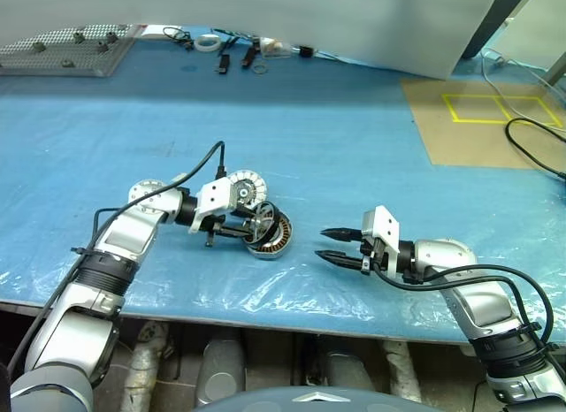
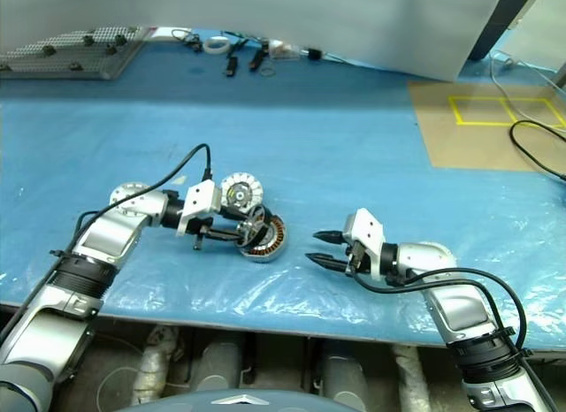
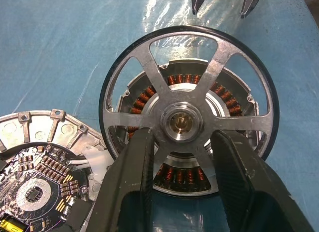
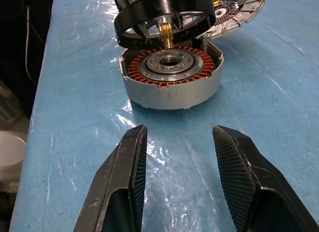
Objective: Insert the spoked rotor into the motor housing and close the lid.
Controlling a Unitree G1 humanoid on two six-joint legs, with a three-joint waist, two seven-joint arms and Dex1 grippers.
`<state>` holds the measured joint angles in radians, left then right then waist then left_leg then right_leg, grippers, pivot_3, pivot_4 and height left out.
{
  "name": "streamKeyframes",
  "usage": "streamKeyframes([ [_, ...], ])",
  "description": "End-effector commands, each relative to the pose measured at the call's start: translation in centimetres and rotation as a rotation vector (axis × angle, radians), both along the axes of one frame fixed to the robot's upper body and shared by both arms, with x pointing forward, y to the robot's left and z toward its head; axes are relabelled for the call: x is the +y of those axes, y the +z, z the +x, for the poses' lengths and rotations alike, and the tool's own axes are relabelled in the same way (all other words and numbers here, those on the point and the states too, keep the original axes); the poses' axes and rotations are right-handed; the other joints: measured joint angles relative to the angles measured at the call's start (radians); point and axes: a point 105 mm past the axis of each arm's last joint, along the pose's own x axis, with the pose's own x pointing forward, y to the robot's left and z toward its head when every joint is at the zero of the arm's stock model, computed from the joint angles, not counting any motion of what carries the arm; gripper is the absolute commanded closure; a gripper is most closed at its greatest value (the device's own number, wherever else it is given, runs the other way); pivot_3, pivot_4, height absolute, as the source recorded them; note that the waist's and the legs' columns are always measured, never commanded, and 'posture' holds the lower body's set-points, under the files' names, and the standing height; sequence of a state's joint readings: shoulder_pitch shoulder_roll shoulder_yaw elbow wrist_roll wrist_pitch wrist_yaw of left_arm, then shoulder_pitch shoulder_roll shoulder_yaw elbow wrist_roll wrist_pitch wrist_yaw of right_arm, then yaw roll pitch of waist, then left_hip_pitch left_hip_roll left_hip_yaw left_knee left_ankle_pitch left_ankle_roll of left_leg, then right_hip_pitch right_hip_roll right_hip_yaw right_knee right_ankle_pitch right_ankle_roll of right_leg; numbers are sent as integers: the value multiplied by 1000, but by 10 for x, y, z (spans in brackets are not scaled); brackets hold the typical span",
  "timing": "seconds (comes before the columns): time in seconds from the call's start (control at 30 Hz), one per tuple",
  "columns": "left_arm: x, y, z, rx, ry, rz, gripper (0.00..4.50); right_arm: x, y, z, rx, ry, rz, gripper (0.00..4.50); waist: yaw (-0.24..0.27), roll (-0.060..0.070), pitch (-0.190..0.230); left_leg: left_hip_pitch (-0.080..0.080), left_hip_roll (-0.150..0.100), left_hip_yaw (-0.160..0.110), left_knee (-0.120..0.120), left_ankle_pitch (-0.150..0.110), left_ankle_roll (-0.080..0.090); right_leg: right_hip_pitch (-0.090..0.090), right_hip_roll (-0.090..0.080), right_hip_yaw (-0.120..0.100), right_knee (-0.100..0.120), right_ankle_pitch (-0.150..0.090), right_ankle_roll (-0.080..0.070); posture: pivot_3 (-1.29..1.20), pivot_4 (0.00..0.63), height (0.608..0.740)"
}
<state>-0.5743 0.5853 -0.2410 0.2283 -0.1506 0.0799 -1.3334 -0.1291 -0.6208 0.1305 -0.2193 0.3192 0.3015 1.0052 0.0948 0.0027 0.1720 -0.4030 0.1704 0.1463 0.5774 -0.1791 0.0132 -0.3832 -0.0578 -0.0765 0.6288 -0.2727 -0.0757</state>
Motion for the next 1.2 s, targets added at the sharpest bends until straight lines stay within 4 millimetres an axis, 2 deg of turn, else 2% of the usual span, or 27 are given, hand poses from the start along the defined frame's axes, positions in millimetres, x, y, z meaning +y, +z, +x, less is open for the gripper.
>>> streamKeyframes([
  [0.03,-1,5,4,-26,10,12,3000,4,8,-2,-29,21,7,2325,0,0,0,0,0,0,0,0,0,0,0,0,0,0,0,0,150,740],
  [0.1,0,4,6,-33,16,25,3000,5,9,-2,-29,20,8,2325,0,0,0,0,0,0,0,0,0,0,0,0,0,0,0,0,150,740],
  [0.3,1,5,6,-57,2,40,1223,4,10,-1,-26,16,9,2325,0,0,0,0,0,0,1,0,0,0,0,0,1,0,0,0,150,740],
  [0.53,-4,30,2,-67,-2,-73,1223,1,7,-1,-19,15,8,2325,1,0,0,0,0,0,1,0,0,0,0,0,1,0,0,0,150,740],
  [0.77,6,61,-8,-62,20,-216,1223,2,12,3,-35,27,31,2325,-2,0,0,0,0,0,1,0,0,0,0,0,2,0,-1,0,150,740],
  [1.03,36,50,-20,-5,186,-277,1223,15,40,19,-110,67,69,2325,-9,1,0,1,0,0,2,0,0,-1,0,1,4,-1,-1,0,150,740],
  [1.2,48,31,-27,29,332,-323,1223,27,44,31,-109,109,85,2325,-9,1,0,0,0,0,3,0,0,-1,0,1,4,-1,-1,0,150,740],
])
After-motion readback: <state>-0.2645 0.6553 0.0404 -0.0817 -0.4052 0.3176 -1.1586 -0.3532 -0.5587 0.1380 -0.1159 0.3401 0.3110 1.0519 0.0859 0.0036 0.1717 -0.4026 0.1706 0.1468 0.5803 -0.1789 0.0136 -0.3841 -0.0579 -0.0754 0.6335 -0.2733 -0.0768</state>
